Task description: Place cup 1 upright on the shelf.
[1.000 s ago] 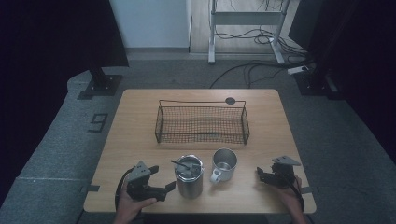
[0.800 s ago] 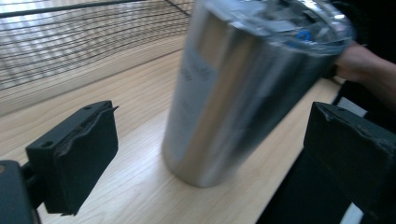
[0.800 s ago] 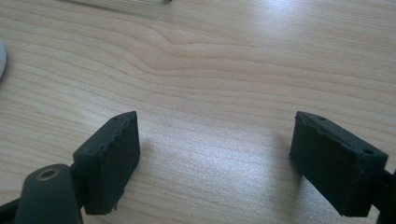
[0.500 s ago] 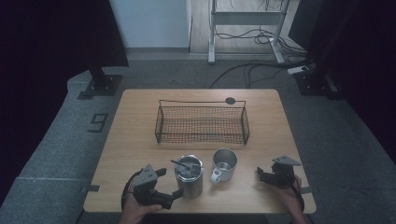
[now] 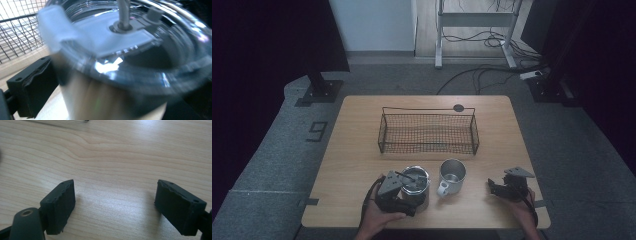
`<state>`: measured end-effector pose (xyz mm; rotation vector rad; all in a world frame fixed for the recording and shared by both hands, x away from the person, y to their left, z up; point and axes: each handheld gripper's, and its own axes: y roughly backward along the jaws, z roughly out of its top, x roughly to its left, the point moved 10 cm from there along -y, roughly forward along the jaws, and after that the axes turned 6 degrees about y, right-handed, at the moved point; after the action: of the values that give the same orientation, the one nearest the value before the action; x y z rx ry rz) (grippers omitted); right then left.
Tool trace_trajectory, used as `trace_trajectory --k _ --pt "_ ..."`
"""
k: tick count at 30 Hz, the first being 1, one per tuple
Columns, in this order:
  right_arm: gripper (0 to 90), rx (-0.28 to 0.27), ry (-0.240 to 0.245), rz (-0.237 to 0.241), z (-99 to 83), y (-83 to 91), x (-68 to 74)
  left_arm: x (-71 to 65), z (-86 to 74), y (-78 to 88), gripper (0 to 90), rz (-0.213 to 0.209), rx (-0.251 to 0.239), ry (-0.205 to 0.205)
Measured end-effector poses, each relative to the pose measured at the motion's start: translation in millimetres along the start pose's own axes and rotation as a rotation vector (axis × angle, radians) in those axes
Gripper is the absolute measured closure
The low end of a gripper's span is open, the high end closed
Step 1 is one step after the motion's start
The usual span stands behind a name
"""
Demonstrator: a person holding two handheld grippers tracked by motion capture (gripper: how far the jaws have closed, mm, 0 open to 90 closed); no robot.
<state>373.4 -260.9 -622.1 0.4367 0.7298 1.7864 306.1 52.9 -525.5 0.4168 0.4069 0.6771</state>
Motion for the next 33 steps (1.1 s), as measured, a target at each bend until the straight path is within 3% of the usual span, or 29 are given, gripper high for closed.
trace_trajectory --k 7,15,16,21,33 --pt "16.8 0.002 -0.006 -0.010 -0.6 0.5 -1.7 0.4 1.6 -3.4 0.9 -0.014 -0.028 -0.029" --pt "16.8 0.002 -0.008 -0.012 -0.7 0.7 -2.0 0.0 2.9 -1.5 3.0 0.012 -0.043 -0.063" --pt "16.9 0.002 -0.008 -0.012 -0.7 0.7 -2.1 0.3 4.2 -0.4 3.6 0.029 -0.052 -0.079" --pt "17.0 0.001 -0.010 -0.014 -1.1 1.1 -2.6 -0.9 3.7 0.1 3.9 0.031 -0.051 -0.097" --pt "17.2 0.001 -0.012 -0.016 -1.1 1.2 -3.0 -0.3 4.2 1.1 4.2 0.031 -0.054 -0.106"
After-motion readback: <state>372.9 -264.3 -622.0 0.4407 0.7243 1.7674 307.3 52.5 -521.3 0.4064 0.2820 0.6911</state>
